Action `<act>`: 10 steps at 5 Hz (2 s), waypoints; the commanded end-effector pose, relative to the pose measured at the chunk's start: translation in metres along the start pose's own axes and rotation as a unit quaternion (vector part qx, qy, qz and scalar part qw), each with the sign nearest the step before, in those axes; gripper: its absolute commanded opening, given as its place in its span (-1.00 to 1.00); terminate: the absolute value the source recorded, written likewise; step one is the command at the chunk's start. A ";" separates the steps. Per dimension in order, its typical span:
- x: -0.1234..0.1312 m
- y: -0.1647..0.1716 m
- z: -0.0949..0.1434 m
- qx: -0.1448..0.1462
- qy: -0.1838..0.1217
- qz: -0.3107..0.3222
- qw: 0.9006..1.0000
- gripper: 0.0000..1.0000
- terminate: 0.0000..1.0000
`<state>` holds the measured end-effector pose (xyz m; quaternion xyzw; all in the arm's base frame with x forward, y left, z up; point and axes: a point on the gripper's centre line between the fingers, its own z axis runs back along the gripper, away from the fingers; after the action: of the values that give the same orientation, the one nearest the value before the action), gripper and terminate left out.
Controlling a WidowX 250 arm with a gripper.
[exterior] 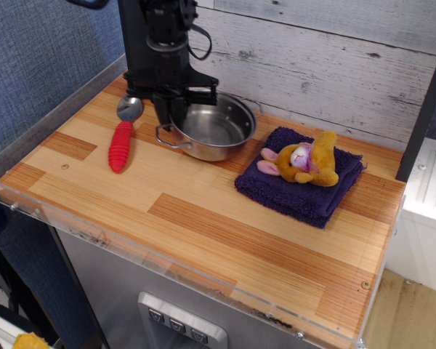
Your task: Place the silver pot below the purple cloth.
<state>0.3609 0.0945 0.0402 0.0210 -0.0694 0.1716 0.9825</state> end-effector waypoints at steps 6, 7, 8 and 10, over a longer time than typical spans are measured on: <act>-0.091 -0.024 0.072 -0.054 -0.062 -0.156 0.984 -1.00 -1.00; -0.110 -0.033 0.066 -0.053 -0.059 -0.184 0.980 -1.00 -1.00; -0.127 -0.040 0.058 -0.047 -0.055 -0.210 0.975 -1.00 -1.00; -0.138 -0.062 0.031 -0.030 -0.038 -0.234 0.971 -1.00 -1.00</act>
<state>0.2458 -0.0166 0.0419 0.0123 -0.0871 -0.0617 0.9942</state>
